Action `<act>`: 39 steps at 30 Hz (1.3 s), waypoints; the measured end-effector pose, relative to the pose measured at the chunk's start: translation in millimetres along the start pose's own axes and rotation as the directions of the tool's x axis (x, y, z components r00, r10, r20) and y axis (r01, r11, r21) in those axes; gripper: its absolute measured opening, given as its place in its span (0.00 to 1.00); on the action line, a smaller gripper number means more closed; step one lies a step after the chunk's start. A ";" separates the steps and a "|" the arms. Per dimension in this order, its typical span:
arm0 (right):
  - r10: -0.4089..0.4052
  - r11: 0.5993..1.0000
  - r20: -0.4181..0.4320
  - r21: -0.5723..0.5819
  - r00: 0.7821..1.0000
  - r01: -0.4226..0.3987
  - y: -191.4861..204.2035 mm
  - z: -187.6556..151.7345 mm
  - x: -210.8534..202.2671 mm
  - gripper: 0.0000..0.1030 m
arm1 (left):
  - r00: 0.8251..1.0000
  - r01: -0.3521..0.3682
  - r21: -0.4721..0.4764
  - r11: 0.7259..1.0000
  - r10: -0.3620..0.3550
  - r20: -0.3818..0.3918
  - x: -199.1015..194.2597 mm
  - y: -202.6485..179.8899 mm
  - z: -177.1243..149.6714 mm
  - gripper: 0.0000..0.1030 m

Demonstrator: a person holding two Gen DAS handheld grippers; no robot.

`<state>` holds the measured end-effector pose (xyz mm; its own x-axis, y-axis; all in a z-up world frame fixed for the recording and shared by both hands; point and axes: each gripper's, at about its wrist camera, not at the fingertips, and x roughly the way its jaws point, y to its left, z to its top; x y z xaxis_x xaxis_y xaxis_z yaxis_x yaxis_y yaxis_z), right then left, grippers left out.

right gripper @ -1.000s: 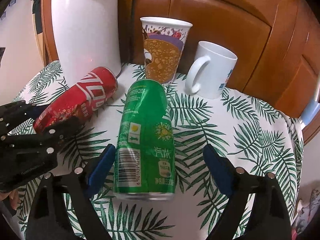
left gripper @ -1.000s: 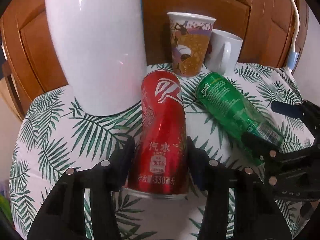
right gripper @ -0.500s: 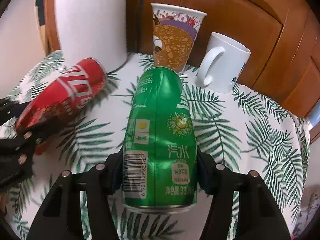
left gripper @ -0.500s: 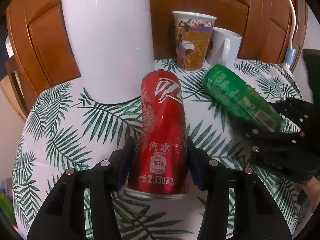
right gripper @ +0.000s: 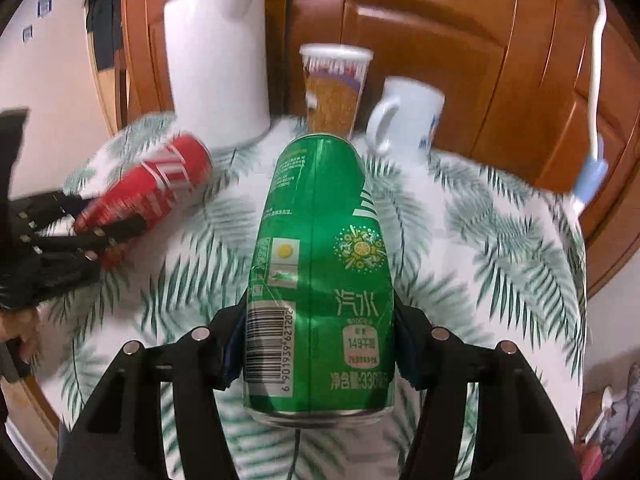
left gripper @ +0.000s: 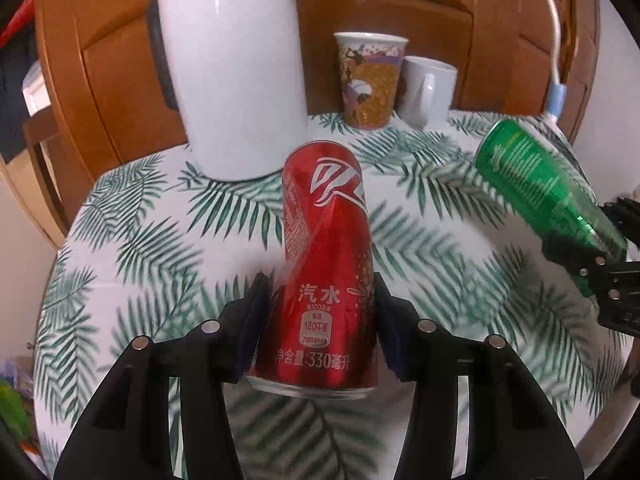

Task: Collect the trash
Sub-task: 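Lift both held cans off the tablecloth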

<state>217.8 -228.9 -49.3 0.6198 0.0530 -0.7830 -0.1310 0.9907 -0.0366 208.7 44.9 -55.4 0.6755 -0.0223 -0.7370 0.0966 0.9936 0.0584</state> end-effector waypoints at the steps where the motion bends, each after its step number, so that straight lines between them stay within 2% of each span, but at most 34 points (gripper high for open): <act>1: -0.003 1.000 -0.031 -0.015 1.000 0.003 3.7 -8.9 6.9 0.57 | 1.000 0.007 0.011 1.000 -0.007 -0.027 1.0 -2.8 -5.7 0.48; 3: -0.005 1.000 -0.075 -0.026 0.997 0.003 7.7 -21.8 22.1 0.57 | 1.000 -0.015 0.034 0.999 0.015 -0.022 -2.2 -7.8 -12.9 0.48; 18: 0.066 0.997 -0.021 0.046 0.998 -0.065 12.1 -51.3 -11.2 0.57 | 0.999 -0.020 0.008 1.000 0.020 -0.025 -30.0 -12.2 -40.3 0.48; 26: 0.091 0.995 0.025 0.048 0.996 -0.092 18.8 -61.7 -40.8 0.57 | 0.999 -0.032 0.014 0.999 0.032 0.000 -55.3 -16.5 -58.1 0.48; 35: 0.074 0.997 -0.014 0.007 0.997 -0.074 31.7 -73.6 -41.1 0.57 | 0.999 -0.030 0.018 0.999 0.031 -0.014 -61.8 -20.3 -74.8 0.48; 38: 0.048 0.999 -0.031 -0.014 0.998 -0.048 36.0 -70.0 -36.6 0.70 | 0.999 -0.029 0.018 0.999 0.029 -0.017 -60.8 -20.6 -71.1 0.48; 39: 0.036 0.999 -0.050 -0.026 0.998 -0.037 38.1 -65.2 -32.5 0.77 | 1.000 -0.024 0.020 1.000 0.024 -0.019 -60.5 -21.0 -68.1 0.48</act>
<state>142.1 -201.0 -65.8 0.5756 0.0819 -0.8136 -0.1736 0.9845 -0.0237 116.1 33.0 -57.8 0.6634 0.0038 -0.7483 0.0954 0.9914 0.0895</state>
